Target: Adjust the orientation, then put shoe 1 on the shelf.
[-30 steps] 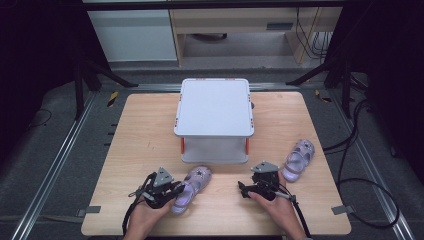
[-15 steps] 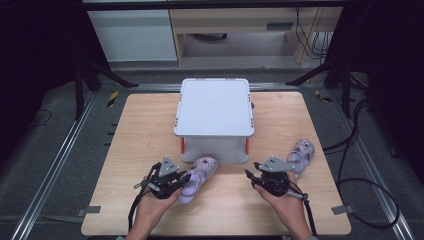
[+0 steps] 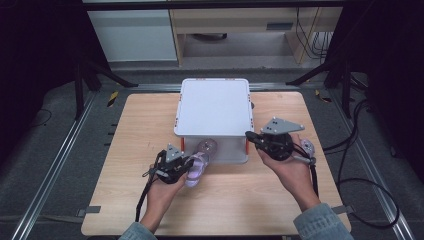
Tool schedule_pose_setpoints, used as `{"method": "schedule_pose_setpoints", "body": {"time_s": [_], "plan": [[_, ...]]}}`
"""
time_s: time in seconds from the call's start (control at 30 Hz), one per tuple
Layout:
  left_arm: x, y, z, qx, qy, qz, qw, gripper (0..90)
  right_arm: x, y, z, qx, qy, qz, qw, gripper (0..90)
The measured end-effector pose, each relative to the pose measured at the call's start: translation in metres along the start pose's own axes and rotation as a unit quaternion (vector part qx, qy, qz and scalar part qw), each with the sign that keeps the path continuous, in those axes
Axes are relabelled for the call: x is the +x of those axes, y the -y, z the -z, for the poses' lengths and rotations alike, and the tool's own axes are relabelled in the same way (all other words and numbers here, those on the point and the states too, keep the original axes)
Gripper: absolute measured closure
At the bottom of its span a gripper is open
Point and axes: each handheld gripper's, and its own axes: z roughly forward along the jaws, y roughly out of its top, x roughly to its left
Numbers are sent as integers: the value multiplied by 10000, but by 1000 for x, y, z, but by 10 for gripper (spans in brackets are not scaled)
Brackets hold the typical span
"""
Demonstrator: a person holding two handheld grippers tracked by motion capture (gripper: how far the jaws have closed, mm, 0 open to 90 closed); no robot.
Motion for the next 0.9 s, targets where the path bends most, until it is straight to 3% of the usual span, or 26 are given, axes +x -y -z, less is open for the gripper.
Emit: {"method": "schedule_pose_setpoints", "body": {"time_s": [0.33, 0.73, 0.9], "plan": [[9, -1, -6, -129, -187, 183, 9996, 778, -16, -21, -33, 127, 60, -189, 9997, 895], [6, -4, -25, -207, -358, 376, 9984, 778, -20, -16, -57, 506, 88, -140, 9986, 885], [2, -3, -29, -209, -375, 372, 9984, 777, -19, -16, -59, 473, 57, -184, 9987, 889]]}}
